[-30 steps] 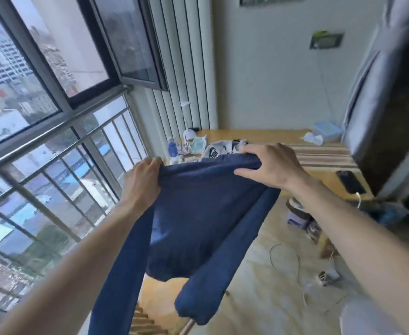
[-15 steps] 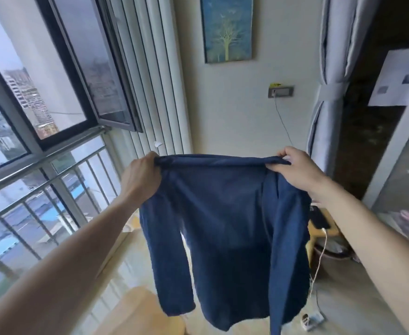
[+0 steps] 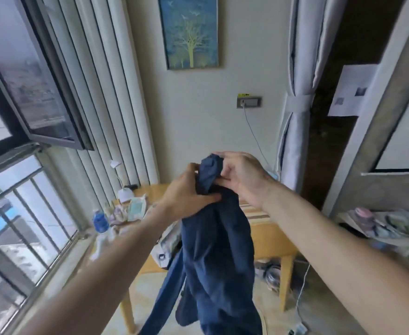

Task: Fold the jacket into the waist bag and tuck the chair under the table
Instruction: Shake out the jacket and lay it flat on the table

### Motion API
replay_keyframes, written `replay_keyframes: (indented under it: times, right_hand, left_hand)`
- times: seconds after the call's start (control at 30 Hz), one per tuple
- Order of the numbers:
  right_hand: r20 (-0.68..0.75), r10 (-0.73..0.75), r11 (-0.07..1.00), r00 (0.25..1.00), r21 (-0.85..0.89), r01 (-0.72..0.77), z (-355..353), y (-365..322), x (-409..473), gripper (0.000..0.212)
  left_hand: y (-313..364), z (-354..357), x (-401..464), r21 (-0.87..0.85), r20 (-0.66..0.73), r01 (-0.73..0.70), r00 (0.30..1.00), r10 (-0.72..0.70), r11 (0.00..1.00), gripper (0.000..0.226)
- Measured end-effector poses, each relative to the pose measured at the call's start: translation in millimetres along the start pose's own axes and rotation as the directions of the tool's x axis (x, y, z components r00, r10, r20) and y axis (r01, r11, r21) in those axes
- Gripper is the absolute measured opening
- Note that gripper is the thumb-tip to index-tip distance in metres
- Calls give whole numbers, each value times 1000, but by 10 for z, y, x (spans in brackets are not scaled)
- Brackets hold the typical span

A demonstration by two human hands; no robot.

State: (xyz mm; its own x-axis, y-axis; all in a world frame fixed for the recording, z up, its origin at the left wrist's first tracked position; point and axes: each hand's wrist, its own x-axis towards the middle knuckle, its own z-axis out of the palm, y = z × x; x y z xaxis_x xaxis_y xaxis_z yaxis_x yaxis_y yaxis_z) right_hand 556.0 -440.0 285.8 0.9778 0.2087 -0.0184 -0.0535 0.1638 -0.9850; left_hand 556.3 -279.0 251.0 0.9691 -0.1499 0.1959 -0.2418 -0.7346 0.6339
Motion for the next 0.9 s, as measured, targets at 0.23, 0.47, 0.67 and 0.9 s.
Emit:
replay_keyframes:
  times: [0.23,0.47,0.67,0.9]
  right_hand:
    - [83,-324,293,942,-938,183,-76,257,606,96]
    - [-125,-287,327,950,-945,-25,-208,431,1004,47]
    - [-274,-123,878,954,-478,-24,-501,-8,930,14]
    - [-350,-23,985,936,-170,-39,-582,-506,887,22]
  left_hand:
    - [-344,-180,761,-153,-210,-220,960,186,963,28]
    - [-324,-346,1133,-148,-243,-338,923,297,930,18]
    - [-460,-775,1502,151,-293,-264,908,299,952,27]
    - [-244,-880,1630,425,-194,-193,935,298,884,68]
